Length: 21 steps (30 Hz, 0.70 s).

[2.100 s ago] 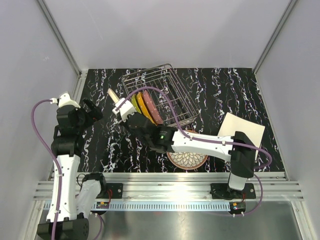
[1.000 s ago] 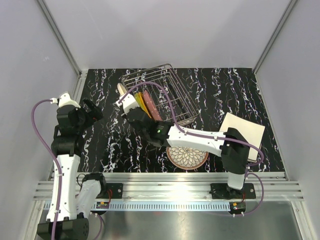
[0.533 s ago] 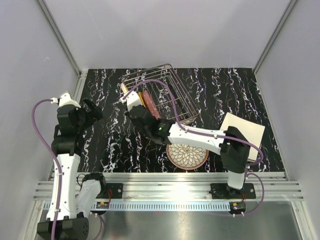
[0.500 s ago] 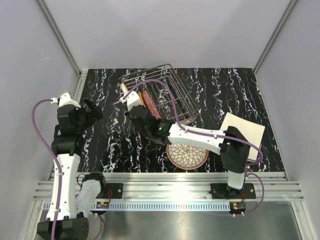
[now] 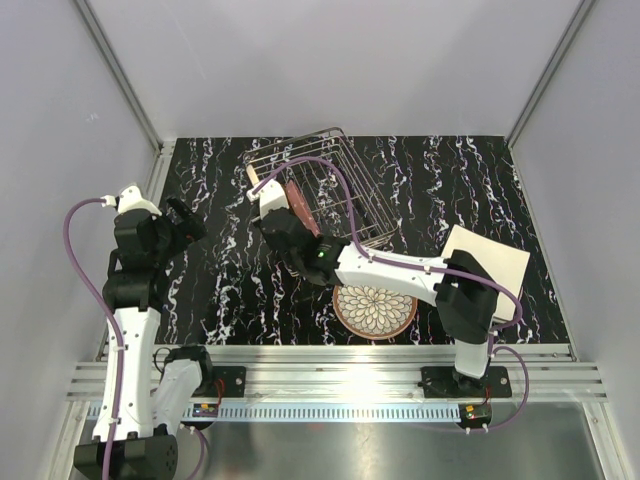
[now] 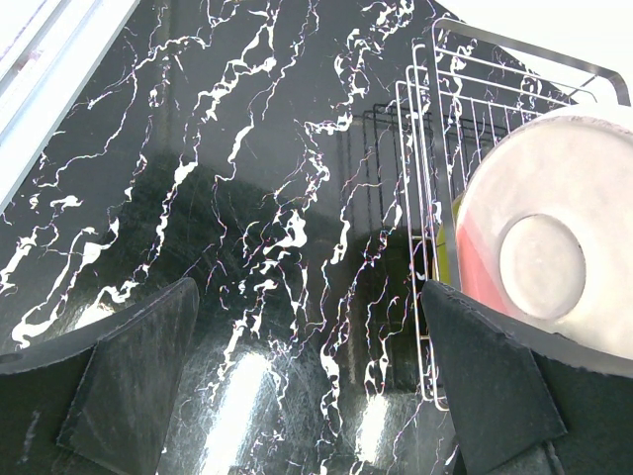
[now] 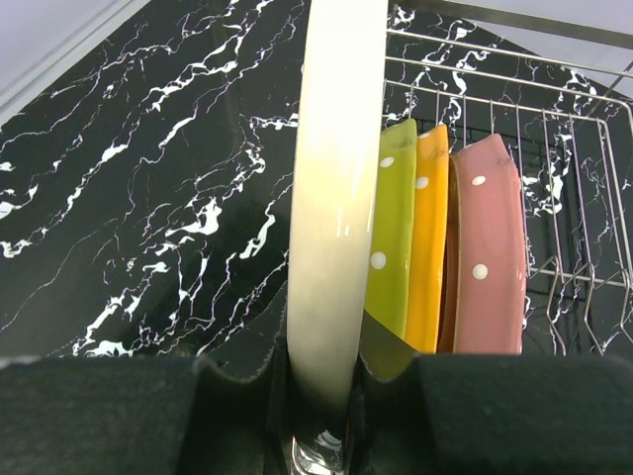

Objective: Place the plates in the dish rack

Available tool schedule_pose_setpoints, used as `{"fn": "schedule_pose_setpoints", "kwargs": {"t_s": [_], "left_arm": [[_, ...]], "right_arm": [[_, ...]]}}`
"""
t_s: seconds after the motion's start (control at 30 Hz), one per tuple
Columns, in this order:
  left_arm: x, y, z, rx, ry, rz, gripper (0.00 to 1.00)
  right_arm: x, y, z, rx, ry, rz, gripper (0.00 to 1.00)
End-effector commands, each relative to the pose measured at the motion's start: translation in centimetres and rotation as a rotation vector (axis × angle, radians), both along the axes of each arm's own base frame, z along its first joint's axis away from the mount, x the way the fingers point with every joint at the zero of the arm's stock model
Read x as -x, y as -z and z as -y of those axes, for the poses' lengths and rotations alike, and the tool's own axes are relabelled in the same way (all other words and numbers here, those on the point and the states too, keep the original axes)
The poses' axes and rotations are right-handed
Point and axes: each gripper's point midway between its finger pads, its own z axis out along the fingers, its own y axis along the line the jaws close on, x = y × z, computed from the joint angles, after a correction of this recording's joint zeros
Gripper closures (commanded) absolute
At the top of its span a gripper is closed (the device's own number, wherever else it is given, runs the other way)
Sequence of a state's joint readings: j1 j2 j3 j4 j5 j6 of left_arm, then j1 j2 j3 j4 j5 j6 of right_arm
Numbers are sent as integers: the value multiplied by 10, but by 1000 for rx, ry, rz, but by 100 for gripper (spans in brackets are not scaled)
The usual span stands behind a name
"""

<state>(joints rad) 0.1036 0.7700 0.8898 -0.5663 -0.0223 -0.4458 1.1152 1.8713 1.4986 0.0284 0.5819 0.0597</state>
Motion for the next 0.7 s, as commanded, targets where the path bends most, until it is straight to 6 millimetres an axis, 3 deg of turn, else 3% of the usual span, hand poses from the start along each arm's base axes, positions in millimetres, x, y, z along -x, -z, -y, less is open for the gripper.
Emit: {"fn": "schedule_pose_setpoints", "kwargs": {"t_s": [0.0, 0.43, 0.57, 0.67], "left_arm": [[-7, -12, 4, 2, 20, 54, 1], [-7, -13, 3, 2, 18, 60, 1], [-7, -11, 3, 1, 17, 56, 1], [-7, -11, 3, 2, 18, 56, 1]], "right_arm": [[-13, -24, 1, -107, 43, 33, 100], [-6, -7, 1, -54, 17, -31, 100], [-1, 12, 3, 0, 4, -82, 100], [2, 12, 3, -9, 5, -97, 99]]}}
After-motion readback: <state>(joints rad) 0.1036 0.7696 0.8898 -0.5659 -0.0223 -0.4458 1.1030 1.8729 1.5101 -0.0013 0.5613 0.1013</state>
